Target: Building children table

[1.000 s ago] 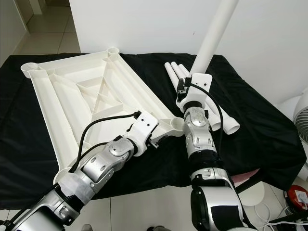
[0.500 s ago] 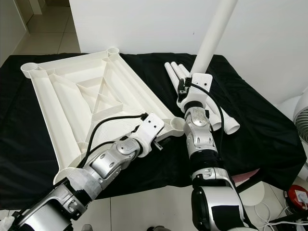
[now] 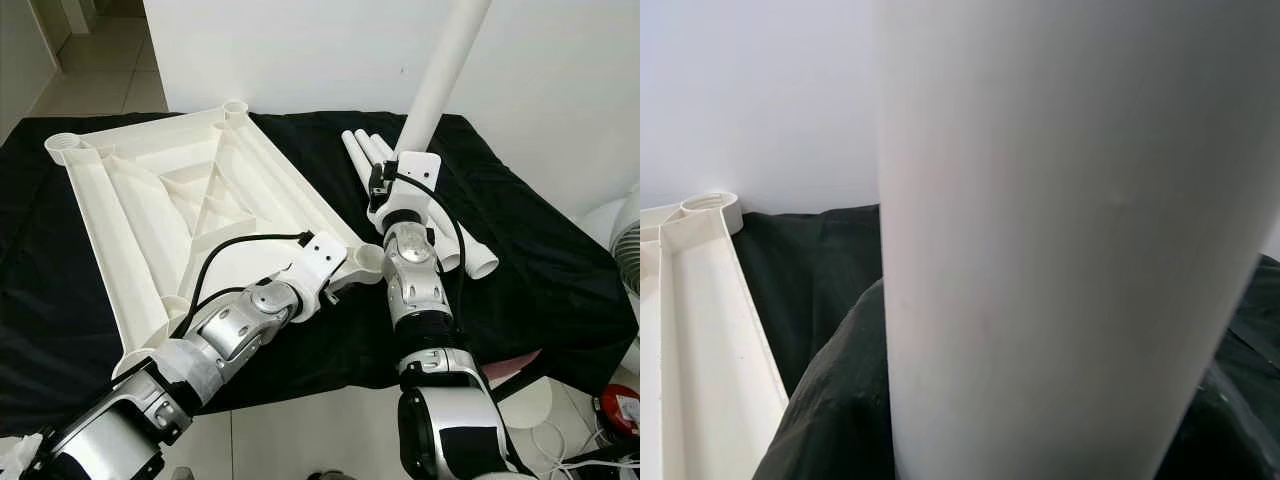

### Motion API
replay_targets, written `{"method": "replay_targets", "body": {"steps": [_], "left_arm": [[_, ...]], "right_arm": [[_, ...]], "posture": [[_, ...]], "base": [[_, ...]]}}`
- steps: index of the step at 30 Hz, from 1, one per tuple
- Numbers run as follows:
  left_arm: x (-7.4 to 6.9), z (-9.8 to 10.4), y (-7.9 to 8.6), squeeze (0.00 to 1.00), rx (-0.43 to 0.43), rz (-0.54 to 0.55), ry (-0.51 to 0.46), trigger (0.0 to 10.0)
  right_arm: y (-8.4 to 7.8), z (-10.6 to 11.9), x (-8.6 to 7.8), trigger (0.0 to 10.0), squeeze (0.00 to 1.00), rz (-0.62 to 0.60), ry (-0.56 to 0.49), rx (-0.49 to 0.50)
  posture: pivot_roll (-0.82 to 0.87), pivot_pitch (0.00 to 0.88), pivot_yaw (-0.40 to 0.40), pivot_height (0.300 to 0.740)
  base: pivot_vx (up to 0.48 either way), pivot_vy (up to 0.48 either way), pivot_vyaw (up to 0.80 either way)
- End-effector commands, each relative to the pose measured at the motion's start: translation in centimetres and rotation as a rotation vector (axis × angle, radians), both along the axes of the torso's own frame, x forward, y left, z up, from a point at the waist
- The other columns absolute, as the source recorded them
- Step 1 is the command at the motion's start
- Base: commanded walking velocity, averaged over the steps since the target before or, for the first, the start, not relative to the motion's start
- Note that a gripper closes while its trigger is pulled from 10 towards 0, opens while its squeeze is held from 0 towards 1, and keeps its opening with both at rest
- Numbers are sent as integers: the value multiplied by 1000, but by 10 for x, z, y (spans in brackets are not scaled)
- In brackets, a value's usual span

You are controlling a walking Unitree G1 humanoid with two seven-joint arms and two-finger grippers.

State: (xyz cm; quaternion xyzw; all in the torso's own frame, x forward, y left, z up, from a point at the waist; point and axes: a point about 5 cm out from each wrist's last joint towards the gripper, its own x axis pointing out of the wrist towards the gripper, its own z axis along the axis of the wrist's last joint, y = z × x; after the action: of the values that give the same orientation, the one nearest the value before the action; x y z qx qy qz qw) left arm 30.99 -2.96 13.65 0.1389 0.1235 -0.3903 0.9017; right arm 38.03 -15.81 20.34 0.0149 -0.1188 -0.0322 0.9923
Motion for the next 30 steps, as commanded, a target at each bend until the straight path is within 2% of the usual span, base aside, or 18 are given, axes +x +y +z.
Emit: {"method": "replay_targets", "body": {"steps": [1,2,4,7,8,10,11,12,13,14,15,16,30], "left_arm": [[-7,-5,-6,0,-1,-177,77,1529],[-7,-6,-6,0,13,-172,78,10000],[-6,-8,-5,0,45,-176,72,10000],[-6,-8,-5,0,45,-183,71,10000],[-7,-8,-5,0,39,-192,76,6941],[-7,-8,-5,0,32,-202,80,6941],[-7,-9,-4,0,37,-202,78,4510],[-7,-9,-4,0,37,-202,78,4510],[-7,-10,-3,0,42,-203,78,1294],[-7,-12,-3,0,67,-205,77,4902],[-7,-12,-3,0,67,-205,77,4902],[-8,-14,-2,0,86,-208,78,10000],[-9,-20,1,0,150,-237,84,10000]], "right_arm": [[0,7,0,10000,0,-4,-22,-8],[0,7,0,10000,0,-4,-22,-8],[-1,6,0,10000,0,-6,-19,-7],[-1,5,0,10000,0,-7,-16,-6],[-1,4,0,10000,0,-8,-15,-6],[0,4,0,10000,0,-7,-14,-7],[0,4,0,10000,0,-6,-14,-6],[0,4,0,10000,0,-6,-14,-6],[0,5,0,10000,0,-6,-14,-5],[0,5,1,10000,0,-6,-13,-5],[0,5,1,10000,0,-6,-13,-5],[1,5,1,10000,0,-6,-13,-5],[1,5,1,10000,0,-10,-10,-4]], "posture": [[31,30,-30,740],[32,30,-29,740],[32,29,-29,740],[37,27,-30,740],[38,26,-31,740],[38,26,-31,740],[40,25,-33,740],[40,25,-33,740],[40,25,-33,740],[43,25,-34,740],[43,25,-34,740],[43,26,-34,740],[48,30,-32,740]], "base": [[0,0,0],[0,0,0],[0,0,0],[0,0,0],[0,0,0],[0,0,0],[0,0,0],[0,0,0],[0,0,0],[0,0,0],[0,0,0],[0,0,0],[0,0,0]]}}
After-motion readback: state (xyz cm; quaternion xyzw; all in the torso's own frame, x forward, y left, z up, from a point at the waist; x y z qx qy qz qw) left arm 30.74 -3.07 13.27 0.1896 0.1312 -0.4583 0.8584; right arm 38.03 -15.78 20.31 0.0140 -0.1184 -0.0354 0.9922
